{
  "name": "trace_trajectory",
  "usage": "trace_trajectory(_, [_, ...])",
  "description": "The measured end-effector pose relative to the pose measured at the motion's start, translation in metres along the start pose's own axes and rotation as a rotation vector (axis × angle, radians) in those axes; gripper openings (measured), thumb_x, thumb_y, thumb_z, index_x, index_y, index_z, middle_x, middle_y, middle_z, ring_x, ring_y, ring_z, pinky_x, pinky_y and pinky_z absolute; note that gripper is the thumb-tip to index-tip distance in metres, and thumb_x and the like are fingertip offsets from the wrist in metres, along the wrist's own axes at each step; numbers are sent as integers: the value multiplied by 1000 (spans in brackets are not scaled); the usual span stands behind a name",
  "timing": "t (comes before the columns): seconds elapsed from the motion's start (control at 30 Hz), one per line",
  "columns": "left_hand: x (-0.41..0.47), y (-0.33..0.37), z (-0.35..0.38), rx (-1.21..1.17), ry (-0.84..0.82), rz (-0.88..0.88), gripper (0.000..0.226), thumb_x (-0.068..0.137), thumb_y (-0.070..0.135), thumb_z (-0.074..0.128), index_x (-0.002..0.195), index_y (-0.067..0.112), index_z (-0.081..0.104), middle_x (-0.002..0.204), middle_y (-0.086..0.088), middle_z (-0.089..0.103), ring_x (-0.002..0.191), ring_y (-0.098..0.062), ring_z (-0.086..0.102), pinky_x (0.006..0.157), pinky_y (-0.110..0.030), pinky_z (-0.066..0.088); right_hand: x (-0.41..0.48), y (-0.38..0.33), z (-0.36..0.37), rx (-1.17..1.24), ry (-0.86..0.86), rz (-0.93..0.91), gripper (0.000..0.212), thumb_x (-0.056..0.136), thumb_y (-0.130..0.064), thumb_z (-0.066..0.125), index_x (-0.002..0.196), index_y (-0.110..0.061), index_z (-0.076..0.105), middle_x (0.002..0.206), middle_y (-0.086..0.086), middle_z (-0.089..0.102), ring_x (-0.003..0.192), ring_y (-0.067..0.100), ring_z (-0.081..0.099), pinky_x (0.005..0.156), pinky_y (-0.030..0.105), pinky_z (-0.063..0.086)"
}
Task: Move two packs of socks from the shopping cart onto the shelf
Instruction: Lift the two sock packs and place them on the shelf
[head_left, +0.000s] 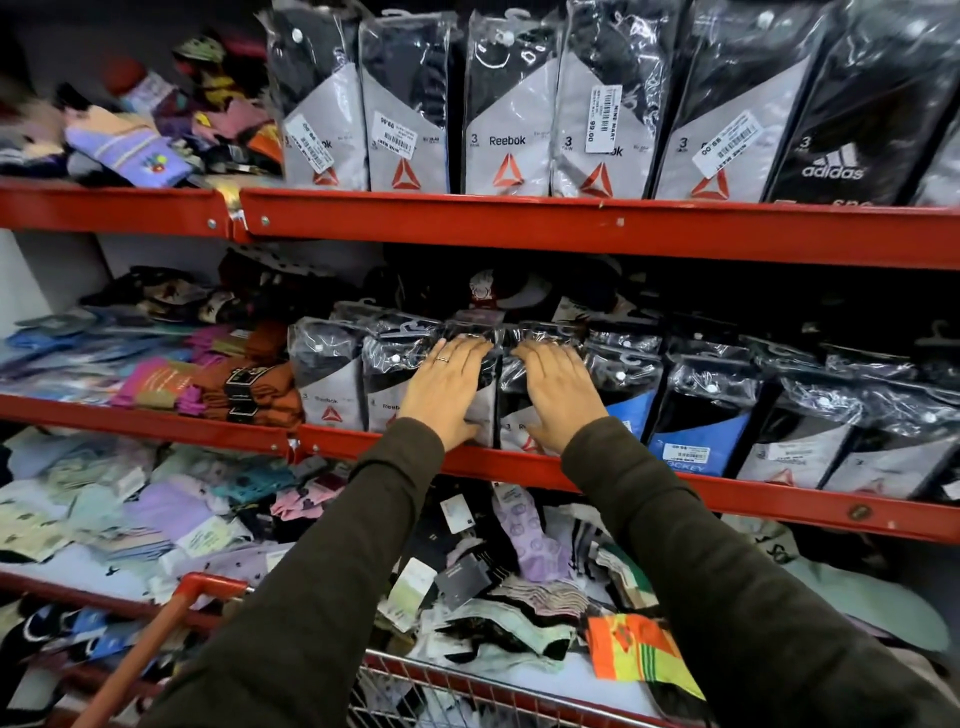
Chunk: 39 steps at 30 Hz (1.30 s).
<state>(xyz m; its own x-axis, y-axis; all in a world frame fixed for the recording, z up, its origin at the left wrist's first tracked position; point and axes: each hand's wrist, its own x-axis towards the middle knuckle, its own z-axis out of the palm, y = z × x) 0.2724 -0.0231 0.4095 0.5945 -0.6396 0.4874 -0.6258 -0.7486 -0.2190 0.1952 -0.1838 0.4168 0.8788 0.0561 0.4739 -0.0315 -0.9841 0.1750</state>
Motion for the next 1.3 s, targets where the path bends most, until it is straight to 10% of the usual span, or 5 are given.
trace_trajectory(0.3, [-2, 9, -13, 64, -60, -51, 127, 68, 60, 82, 158, 8, 8, 165, -9, 19, 155, -26, 13, 128, -48, 3, -18, 6, -19, 10, 70, 93, 116, 78, -40, 78, 159, -13, 1, 167, 10, 3, 155, 30, 4, 123, 51, -6])
trace_trajectory(0.63, [47, 113, -42, -17, 100, 89, 132, 65, 81, 67, 159, 8, 10, 166, -8, 16, 156, -29, 6, 124, -50, -6, -75, 112, -44, 25, -41, 421, 123, 70, -47, 84, 158, -8, 7, 165, 10, 10, 155, 31, 2, 125, 52, 1])
trace_trajectory(0.87, [66, 157, -29, -2, -104, 124, 117, 78, 44, 82, 158, 6, 5, 165, -13, 18, 153, -31, 18, 128, -42, 8, -87, 125, -24, -130, -87, 311, 117, 76, -45, 80, 157, -5, 6, 161, 13, 20, 150, 34, 17, 124, 48, 10])
trace_trajectory(1.3, [57, 182, -20, -103, 30, -26, 84, 84, 1, 69, 152, 5, 21, 156, -16, 31, 147, -32, 29, 124, -40, 24, -89, 135, -21, -200, -97, 232, 115, 72, -45, 82, 155, -6, 12, 156, 11, 29, 146, 31, 26, 123, 47, 15])
